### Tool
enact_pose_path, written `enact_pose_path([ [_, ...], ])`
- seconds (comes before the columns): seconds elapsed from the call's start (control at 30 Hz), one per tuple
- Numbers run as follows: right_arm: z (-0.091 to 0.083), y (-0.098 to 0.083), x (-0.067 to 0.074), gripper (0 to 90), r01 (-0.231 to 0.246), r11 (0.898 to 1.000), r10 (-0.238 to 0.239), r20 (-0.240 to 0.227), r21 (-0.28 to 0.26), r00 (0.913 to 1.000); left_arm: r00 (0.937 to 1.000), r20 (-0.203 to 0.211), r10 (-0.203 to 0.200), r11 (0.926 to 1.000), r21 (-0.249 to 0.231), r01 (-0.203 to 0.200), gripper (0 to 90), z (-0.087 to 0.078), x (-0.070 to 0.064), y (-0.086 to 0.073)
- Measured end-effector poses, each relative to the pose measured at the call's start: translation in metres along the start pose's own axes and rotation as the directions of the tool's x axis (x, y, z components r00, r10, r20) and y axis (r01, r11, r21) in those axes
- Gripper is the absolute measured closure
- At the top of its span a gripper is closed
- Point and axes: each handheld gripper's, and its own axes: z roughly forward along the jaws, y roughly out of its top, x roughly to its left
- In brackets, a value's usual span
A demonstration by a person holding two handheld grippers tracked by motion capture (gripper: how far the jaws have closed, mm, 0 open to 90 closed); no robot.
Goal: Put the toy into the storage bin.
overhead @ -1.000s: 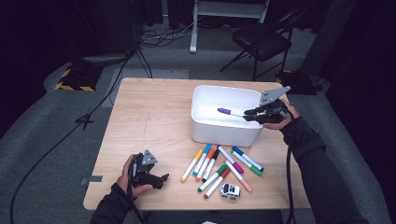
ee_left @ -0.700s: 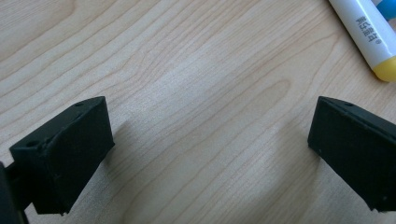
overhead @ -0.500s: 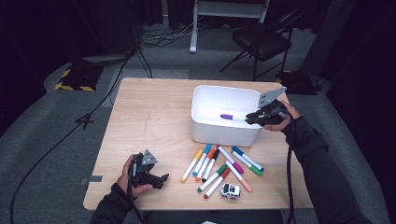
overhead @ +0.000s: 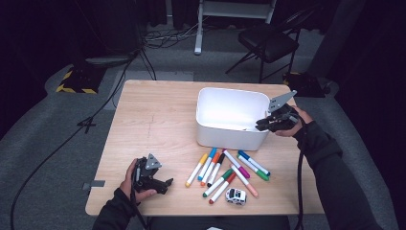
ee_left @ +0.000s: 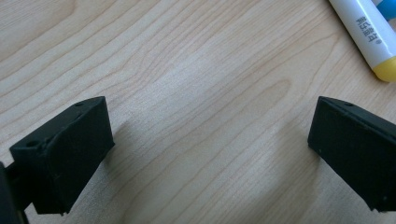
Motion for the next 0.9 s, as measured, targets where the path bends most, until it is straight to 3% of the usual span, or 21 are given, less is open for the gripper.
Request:
enact_pose_path([
  [0.27,-0.010,-0.003,0.003,75.7,-0.006,0.998,0.007,0.014,-0.056,0.9999,1.0000,0.000,-0.001,1.0000,0.001,0.001,0.2,0.000,0.000,0.000],
  [0.43,-0.019,-0.009,0.008,70.4,-0.031,0.991,0.036,0.031,-0.133,0.9989,1.0000,0.000,0.000,1.0000,0.000,0.000,0.2,0.000,0.000,0.000],
  [0.53,-0.027,-0.014,0.012,67.8,-0.051,0.976,0.061,0.041,-0.210,0.9973,1.0000,0.000,0.000,1.0000,-0.001,0.000,0.2,0.000,0.000,0.000],
  [0.6,-0.035,-0.020,0.017,63.9,-0.065,0.959,0.085,0.063,-0.276,0.9944,1.0000,0.000,0.000,1.0000,-0.001,0.000,0.2,0.000,0.000,0.000],
  [0.63,-0.035,-0.020,0.017,63.9,-0.065,0.959,0.085,0.063,-0.276,0.9944,1.0000,0.000,0.000,1.0000,-0.001,0.000,0.2,0.000,0.000,0.000],
  [0.77,-0.043,-0.029,0.028,59.6,-0.058,0.941,0.090,0.080,-0.334,0.9927,1.0000,0.000,-0.003,1.0000,0.001,0.003,0.2,0.000,0.000,0.000],
  [0.87,-0.049,-0.037,0.036,54.5,-0.054,0.924,0.093,0.087,-0.379,0.9918,1.0000,0.000,0.000,1.0000,-0.001,0.000,0.2,0.000,0.000,0.000],
  [0.9,-0.051,-0.042,0.044,51.2,-0.064,0.913,0.107,0.086,-0.404,0.9905,1.0000,0.000,0.000,1.0000,0.000,0.000,0.2,0.000,0.000,0.000],
])
